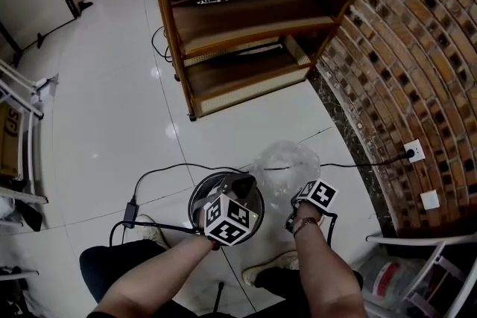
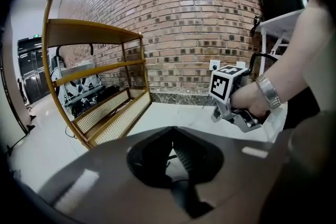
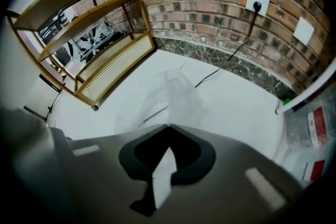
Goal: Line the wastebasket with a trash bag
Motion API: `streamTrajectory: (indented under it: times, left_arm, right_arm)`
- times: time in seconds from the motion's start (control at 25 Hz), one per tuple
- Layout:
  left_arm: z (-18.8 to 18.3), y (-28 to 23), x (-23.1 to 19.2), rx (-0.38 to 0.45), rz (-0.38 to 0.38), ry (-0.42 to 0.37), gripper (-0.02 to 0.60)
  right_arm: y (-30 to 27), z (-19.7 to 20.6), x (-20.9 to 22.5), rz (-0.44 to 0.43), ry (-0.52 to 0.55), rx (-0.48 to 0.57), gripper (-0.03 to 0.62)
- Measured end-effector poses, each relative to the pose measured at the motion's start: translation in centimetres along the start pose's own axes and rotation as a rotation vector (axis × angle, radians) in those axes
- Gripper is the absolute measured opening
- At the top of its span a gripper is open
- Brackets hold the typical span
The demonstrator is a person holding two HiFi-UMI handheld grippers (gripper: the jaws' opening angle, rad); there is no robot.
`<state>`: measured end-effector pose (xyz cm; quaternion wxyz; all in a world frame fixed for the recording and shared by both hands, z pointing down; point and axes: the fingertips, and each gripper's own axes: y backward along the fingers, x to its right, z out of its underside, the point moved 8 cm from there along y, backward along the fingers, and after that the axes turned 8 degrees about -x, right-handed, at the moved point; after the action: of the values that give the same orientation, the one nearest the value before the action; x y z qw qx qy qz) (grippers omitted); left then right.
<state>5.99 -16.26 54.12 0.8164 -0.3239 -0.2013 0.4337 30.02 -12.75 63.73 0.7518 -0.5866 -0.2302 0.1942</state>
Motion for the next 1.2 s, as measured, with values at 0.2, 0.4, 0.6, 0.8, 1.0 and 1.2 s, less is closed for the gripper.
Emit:
streamTrajectory:
  times: [0.2,0.4,0.6,0.8,1.0,1.2]
  left_arm:
    - [-0.3,1.2,-0.1,0.013,-0.008,0.047,0.005]
    - [-0.7,2.3,-0.1,0.021,-0.007,0.079,0.005]
    - [-0.9,3.4,-0.4,0.027,0.001,0.136,0.005]
    - [-1.2,4.1,-0.7,0.028,0.021,0.187,0.005]
    - [-1.4,4.3,-0.7,0.005,0.09,0.265,0.04]
    - [-0.8,3.4,0.1,-0.017,0.182,0.382,0.103]
  right_arm:
    - [2.7,-0.1,0.4,-0.026,0.033,0.06,0.002]
    - [5.6,-0.3,0.9,-0.057,0.051,0.119,0.002]
    - [8.9,-0.3,1.0,-0.089,0.09,0.182,0.002]
    - [12.6,-0.3,0.8,-0.14,0.132,0.253,0.001]
    - [17.1,-0.6,0.6,-0.193,0.186,0.333,0.001]
    - [21.7,-0.9,0.3,-0.26,0.233,0.4,0.002]
